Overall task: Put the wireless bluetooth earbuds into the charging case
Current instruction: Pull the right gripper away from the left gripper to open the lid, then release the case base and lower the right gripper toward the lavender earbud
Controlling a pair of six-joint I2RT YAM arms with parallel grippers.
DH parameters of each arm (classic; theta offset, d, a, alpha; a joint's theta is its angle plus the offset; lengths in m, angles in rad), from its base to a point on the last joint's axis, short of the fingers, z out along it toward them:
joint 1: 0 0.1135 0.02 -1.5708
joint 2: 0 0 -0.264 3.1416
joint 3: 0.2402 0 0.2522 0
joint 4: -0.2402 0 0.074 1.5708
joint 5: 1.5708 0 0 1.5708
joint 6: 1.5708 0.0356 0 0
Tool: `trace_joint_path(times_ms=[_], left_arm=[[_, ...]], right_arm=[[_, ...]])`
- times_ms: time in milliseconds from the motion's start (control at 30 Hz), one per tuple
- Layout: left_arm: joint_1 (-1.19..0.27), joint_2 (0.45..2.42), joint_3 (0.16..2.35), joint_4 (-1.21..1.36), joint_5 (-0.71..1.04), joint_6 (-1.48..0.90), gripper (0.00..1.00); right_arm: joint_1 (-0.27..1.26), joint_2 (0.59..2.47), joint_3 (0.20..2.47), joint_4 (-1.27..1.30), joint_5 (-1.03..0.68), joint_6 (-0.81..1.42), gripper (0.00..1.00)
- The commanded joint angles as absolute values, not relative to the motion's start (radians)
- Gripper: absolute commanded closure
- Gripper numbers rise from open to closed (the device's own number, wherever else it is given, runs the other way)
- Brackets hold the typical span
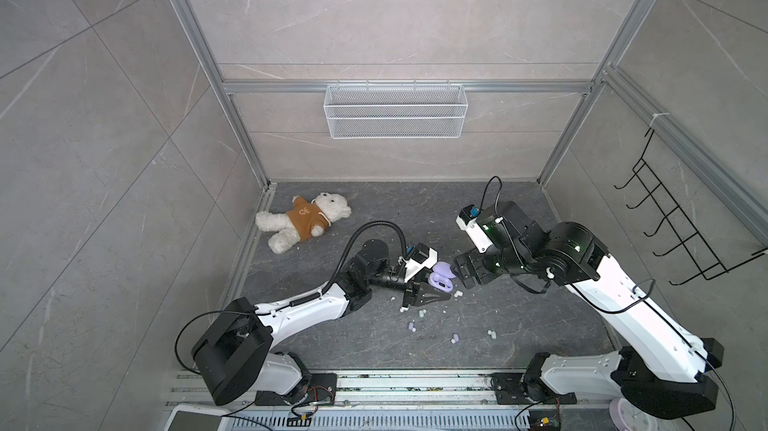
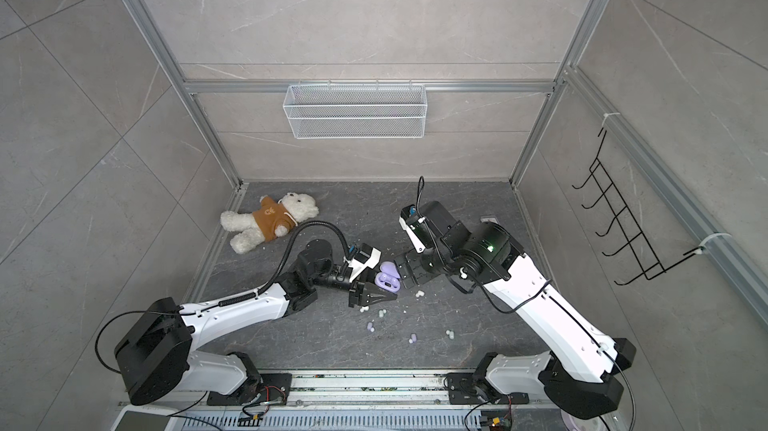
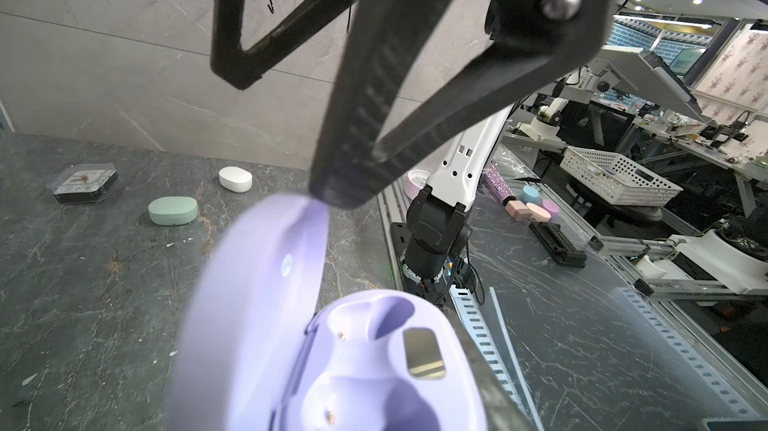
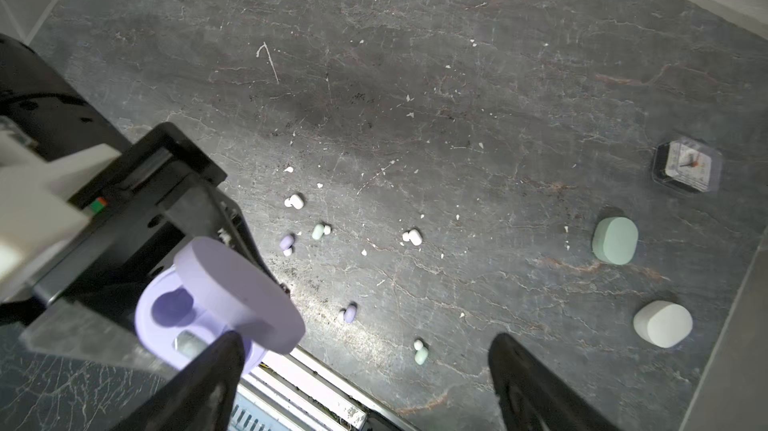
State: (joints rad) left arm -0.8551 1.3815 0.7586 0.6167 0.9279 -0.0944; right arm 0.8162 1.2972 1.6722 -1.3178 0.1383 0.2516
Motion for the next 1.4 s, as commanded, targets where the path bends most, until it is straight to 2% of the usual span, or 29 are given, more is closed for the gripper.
trace_joint_path(times_ms=[0, 367, 600, 800, 967, 1367], left_arm=[[-0.861, 1.333, 0.770, 0.671, 0.970, -0.081, 0.69], [-0.849, 1.313, 0.768, 0.597, 0.892, -0.070, 0.70], [-0.802, 1.260, 0.693, 0.613, 0.826, -0.109, 0.70], [-0.786, 1.175, 0.650, 0.561, 0.762, -0.098, 0.70], [-0.784, 1.096, 0.611, 0.522, 0.715, -0.100, 0.70], [-0.784, 0.939, 0.502, 0.479, 0.621, -0.107, 0.70]], right_arm=[[0.812, 1.315, 1.693, -1.321, 0.153, 0.267, 0.05], [0.810, 1.280, 1.757, -1.344, 0.032, 0.299, 0.00], [0.763, 1.210, 1.689, -1.339, -0.038, 0.444, 0.00], [0.704, 1.090, 1.407, -1.228, -0.126, 0.676, 0.00], [0.710, 1.038, 1.076, -1.011, -0.232, 0.830, 0.06], [0.798, 1.049, 0.635, -0.593, -0.240, 1.040, 0.09]])
